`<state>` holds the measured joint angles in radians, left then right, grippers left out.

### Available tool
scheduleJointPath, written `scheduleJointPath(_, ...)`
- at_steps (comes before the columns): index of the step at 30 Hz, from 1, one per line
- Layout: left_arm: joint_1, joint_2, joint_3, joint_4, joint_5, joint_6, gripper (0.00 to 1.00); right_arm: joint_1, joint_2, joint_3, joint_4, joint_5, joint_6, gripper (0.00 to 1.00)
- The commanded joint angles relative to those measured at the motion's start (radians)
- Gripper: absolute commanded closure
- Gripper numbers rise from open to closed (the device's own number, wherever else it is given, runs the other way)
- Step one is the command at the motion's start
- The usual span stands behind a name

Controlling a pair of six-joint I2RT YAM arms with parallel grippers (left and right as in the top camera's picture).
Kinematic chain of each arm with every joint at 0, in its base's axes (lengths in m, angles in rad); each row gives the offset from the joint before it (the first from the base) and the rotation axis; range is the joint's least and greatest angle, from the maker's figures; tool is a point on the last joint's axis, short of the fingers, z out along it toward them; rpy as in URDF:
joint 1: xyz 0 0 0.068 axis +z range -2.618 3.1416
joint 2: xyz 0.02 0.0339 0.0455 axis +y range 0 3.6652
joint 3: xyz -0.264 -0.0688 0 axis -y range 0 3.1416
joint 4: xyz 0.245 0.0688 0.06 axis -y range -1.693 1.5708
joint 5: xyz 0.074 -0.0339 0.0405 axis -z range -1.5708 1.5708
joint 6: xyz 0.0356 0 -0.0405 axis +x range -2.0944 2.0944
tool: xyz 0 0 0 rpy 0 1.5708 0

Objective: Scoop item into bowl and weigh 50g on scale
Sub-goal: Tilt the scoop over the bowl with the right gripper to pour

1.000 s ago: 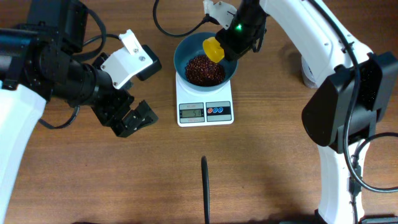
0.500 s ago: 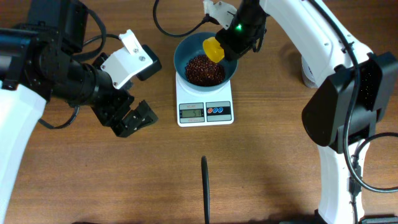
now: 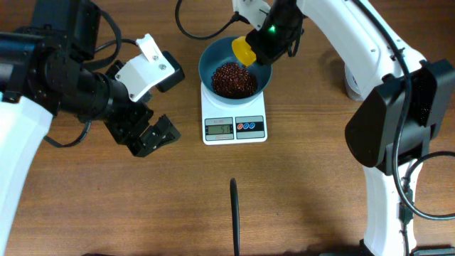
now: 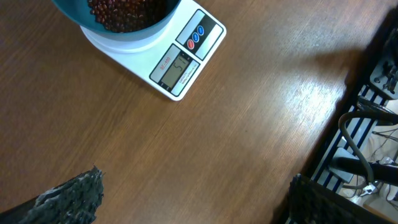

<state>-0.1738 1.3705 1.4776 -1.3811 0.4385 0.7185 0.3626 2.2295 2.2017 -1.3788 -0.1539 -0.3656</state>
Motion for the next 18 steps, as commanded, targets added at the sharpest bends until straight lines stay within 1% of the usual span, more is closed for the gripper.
scheduleJointPath(1, -0.002, -0.017, 0.016, 0.0, 0.017, 0.02, 0.01, 0.006, 0.003, -0.029, 0.005, 0.008, 0.007, 0.96)
scheduleJointPath(10, -0.002, -0.017, 0.016, 0.0, 0.017, 0.02, 0.01, 0.024, 0.003, -0.033, 0.047, 0.009, 0.007, 0.96)
scheduleJointPath(18, -0.002, -0.017, 0.016, 0.0, 0.017, 0.02, 0.01, 0.026, 0.003, -0.033, 0.051, 0.021, 0.007, 0.96)
